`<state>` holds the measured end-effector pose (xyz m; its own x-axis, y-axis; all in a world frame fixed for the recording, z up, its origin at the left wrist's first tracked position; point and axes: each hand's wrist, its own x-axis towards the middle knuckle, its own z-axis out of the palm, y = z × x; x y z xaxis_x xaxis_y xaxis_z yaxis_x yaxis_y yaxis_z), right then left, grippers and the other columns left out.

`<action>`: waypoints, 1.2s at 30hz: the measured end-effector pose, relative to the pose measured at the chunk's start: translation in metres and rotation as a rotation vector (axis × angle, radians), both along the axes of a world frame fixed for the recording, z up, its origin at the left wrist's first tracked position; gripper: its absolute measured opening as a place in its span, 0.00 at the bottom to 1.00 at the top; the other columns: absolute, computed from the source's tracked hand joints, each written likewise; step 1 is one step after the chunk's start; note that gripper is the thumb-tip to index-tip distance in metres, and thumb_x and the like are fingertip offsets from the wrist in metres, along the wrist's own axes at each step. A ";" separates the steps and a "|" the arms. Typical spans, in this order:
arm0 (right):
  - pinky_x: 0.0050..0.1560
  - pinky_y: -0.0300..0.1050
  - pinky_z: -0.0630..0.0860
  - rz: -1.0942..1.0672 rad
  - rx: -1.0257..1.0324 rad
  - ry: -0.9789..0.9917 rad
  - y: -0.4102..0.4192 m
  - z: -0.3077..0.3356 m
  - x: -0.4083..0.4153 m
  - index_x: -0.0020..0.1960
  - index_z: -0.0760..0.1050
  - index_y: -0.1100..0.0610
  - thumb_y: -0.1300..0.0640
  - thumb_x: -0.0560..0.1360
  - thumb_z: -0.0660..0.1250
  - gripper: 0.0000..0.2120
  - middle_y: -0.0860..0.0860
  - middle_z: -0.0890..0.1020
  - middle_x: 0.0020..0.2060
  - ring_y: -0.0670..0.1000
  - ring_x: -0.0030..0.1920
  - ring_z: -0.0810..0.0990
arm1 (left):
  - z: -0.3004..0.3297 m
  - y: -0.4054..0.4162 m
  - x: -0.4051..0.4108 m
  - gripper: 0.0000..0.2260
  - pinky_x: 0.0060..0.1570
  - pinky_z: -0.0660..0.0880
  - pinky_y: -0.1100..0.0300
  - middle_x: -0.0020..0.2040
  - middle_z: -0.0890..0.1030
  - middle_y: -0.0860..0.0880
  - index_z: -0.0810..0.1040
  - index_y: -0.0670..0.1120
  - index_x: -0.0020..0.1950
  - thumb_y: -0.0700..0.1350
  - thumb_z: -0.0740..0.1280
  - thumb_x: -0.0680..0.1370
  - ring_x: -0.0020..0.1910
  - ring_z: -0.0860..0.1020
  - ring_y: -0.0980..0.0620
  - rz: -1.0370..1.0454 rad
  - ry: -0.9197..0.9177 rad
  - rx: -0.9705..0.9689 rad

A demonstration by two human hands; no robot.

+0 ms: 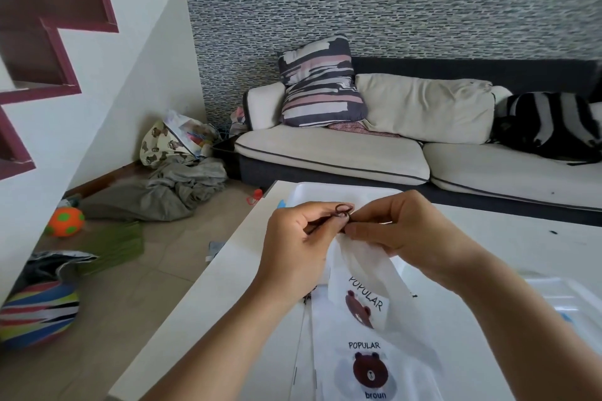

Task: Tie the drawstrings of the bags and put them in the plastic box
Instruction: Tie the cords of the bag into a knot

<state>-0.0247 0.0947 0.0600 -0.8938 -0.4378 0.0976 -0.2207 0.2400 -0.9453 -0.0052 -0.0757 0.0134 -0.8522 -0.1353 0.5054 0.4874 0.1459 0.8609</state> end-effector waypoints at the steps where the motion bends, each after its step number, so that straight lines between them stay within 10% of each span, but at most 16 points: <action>1: 0.36 0.40 0.77 -0.009 -0.029 -0.017 -0.001 0.000 0.000 0.46 0.87 0.60 0.64 0.74 0.73 0.03 0.57 0.84 0.35 0.50 0.34 0.78 | 0.000 0.000 -0.001 0.07 0.55 0.79 0.62 0.49 0.87 0.51 0.86 0.41 0.53 0.35 0.70 0.78 0.51 0.85 0.55 -0.015 -0.020 0.032; 10: 0.42 0.51 0.73 -0.025 -0.092 0.018 -0.004 -0.006 -0.001 0.45 0.84 0.67 0.64 0.78 0.68 0.08 0.61 0.79 0.37 0.55 0.37 0.74 | 0.007 -0.012 -0.003 0.10 0.49 0.80 0.62 0.48 0.87 0.45 0.86 0.45 0.50 0.32 0.68 0.78 0.47 0.86 0.48 -0.151 -0.122 0.267; 21: 0.49 0.55 0.69 -0.014 -0.224 -0.017 -0.016 -0.012 0.001 0.47 0.84 0.66 0.60 0.78 0.69 0.09 0.74 0.81 0.47 0.59 0.44 0.76 | 0.007 -0.017 0.004 0.06 0.48 0.78 0.65 0.44 0.86 0.54 0.86 0.47 0.47 0.38 0.71 0.78 0.46 0.84 0.56 0.018 0.033 -0.153; 26: 0.40 0.44 0.69 -0.022 -0.192 0.038 -0.018 -0.012 -0.001 0.45 0.83 0.67 0.64 0.79 0.67 0.09 0.65 0.80 0.36 0.55 0.38 0.73 | 0.013 -0.015 0.007 0.04 0.50 0.77 0.63 0.45 0.86 0.56 0.87 0.52 0.44 0.50 0.77 0.72 0.50 0.83 0.57 0.020 -0.012 -0.136; 36: 0.35 0.44 0.63 -0.093 0.004 0.110 -0.017 -0.009 0.002 0.41 0.82 0.67 0.62 0.79 0.68 0.11 0.53 0.70 0.28 0.50 0.32 0.65 | 0.011 -0.015 0.009 0.03 0.42 0.75 0.69 0.41 0.87 0.53 0.87 0.46 0.44 0.39 0.75 0.74 0.41 0.84 0.57 0.034 -0.178 -0.034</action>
<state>-0.0228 0.0781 0.0511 -0.9144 -0.3546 0.1952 -0.2994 0.2682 -0.9157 0.0037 -0.0912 0.0240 -0.9237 -0.1512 0.3519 0.3222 0.1902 0.9274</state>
